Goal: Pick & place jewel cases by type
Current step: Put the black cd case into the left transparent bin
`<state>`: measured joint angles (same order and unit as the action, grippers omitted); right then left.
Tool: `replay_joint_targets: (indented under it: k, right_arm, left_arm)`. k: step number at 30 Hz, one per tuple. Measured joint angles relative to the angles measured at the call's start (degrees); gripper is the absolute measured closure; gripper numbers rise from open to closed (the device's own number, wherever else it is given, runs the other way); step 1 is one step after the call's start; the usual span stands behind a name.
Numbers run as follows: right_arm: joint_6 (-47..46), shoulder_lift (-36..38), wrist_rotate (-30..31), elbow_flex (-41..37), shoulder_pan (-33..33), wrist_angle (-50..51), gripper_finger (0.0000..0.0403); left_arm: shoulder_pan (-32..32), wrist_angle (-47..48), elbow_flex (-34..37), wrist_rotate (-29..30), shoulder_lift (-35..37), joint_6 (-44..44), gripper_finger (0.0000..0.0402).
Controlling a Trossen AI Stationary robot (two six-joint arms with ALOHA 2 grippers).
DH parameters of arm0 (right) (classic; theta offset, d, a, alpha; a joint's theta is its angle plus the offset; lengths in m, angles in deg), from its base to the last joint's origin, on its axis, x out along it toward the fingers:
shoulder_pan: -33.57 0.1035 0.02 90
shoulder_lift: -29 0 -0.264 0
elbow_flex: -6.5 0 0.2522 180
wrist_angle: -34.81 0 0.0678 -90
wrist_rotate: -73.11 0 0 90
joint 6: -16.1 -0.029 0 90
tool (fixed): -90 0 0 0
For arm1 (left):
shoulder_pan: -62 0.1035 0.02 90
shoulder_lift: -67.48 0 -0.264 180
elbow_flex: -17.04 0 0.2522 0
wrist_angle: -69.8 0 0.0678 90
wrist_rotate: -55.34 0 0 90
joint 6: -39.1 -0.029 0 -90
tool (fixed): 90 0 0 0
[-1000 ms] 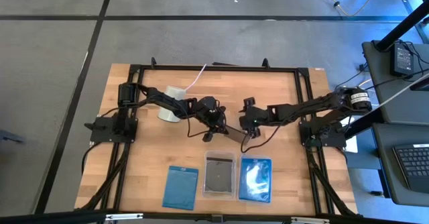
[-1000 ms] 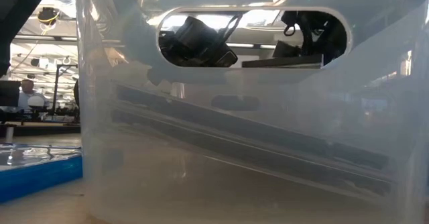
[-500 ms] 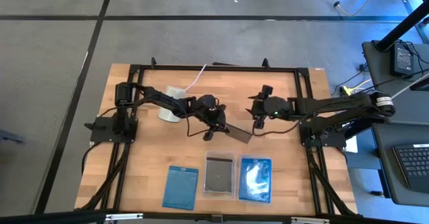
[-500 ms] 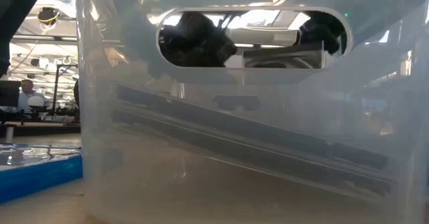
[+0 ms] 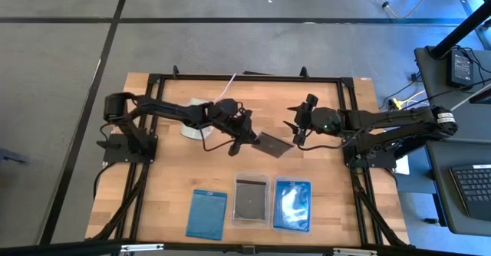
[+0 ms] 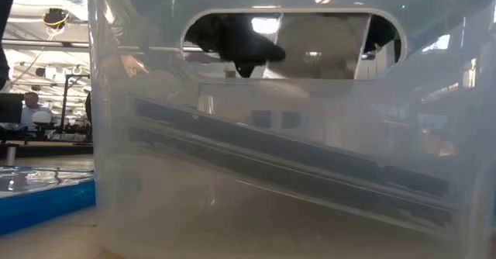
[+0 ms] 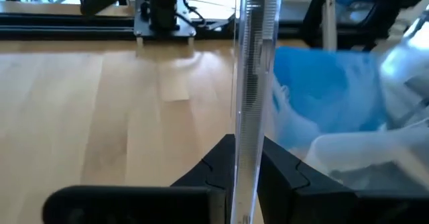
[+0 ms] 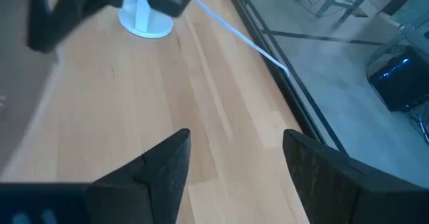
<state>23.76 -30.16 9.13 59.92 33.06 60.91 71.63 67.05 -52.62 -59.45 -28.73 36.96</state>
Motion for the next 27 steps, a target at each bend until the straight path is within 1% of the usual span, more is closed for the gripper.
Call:
replay_joint_targets:
  k: [3,8,10,13,17,19,21,24,27]
  right_arm:
    - [0.0,0.0,0.0,0.0,0.0,0.2,0.0163]
    - [-0.1,0.0,0.0,0.0,0.0,0.4,0.0163]
    - [-0.1,0.0,0.0,0.0,0.0,0.4,0.0163]
    - [-0.1,0.0,0.0,0.0,0.0,0.5,0.0163]
    - [-1.5,0.0,0.0,0.0,0.0,0.5,0.0163]
    - [-2.6,0.0,-0.1,0.0,0.0,0.5,0.0163]
    - [-3.2,0.0,-0.2,0.0,0.0,0.6,0.0163]
    - [-4.5,0.0,-0.2,0.0,0.0,0.8,0.0163]
    - [-5.9,0.0,-0.7,0.0,0.0,0.8,0.0163]
  left_arm:
    - [-0.5,2.1,0.0,-0.3,2.6,3.2,0.0362]
    - [-2.3,8.5,0.0,-0.9,7.2,9.2,0.0367]
    - [-3.3,10.8,0.0,-2.8,9.1,13.8,0.0365]
    - [-5.4,12.2,0.0,-5.9,11.3,23.5,0.0358]
    - [-10.5,12.6,0.0,-6.5,13.3,36.8,0.0361]
    - [-13.5,12.5,0.0,-4.1,13.4,43.5,0.0366]
    - [-16.6,13.5,0.1,0.1,13.3,49.8,0.0367]
    - [-21.3,15.3,0.1,9.2,13.0,58.5,0.0364]
    - [-26.2,18.9,0.2,19.7,12.9,67.2,0.0356]
